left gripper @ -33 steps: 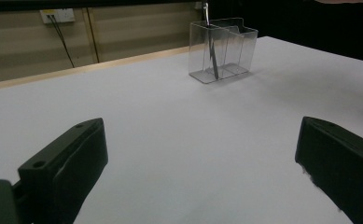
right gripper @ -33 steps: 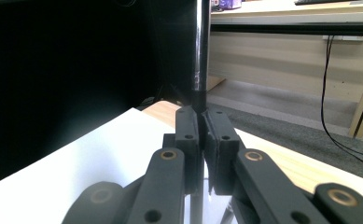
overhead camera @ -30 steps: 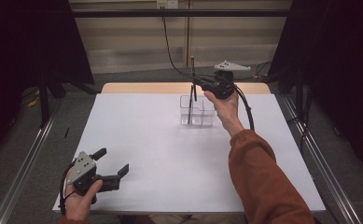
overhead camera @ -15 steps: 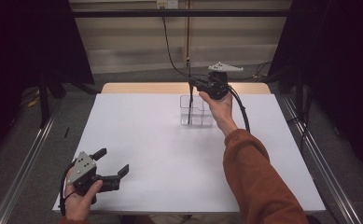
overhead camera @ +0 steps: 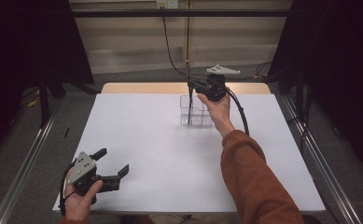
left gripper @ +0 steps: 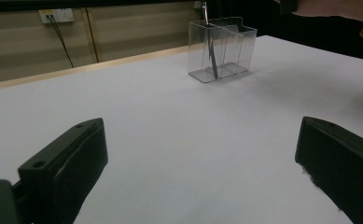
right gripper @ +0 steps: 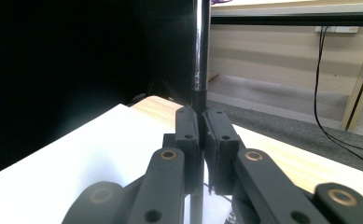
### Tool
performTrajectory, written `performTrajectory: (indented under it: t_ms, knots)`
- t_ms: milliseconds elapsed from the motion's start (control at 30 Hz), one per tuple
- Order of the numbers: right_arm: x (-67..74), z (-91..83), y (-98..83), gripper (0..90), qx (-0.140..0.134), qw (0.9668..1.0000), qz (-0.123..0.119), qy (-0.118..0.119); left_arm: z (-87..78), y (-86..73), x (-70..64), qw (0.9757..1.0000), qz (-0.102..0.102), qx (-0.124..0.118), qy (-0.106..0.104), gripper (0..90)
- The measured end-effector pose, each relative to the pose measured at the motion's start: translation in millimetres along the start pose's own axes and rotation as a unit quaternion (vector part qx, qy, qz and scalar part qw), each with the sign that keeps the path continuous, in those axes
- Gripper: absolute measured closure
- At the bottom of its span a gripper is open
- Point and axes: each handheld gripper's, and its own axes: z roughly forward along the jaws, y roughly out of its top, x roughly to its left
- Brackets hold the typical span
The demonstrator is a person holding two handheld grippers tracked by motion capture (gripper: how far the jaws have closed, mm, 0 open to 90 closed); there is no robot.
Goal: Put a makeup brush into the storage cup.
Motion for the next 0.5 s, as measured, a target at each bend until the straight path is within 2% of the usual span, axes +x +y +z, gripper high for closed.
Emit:
performTrajectory:
  t_ms: [500]
  knots:
    - [1.5, 5.5, -11.0, 84.5, 0.003, 1.0, -0.005, -0.001, -0.2, 0.1, 0.2, 1.0, 0.003, 0.0, -0.001, 2.4]
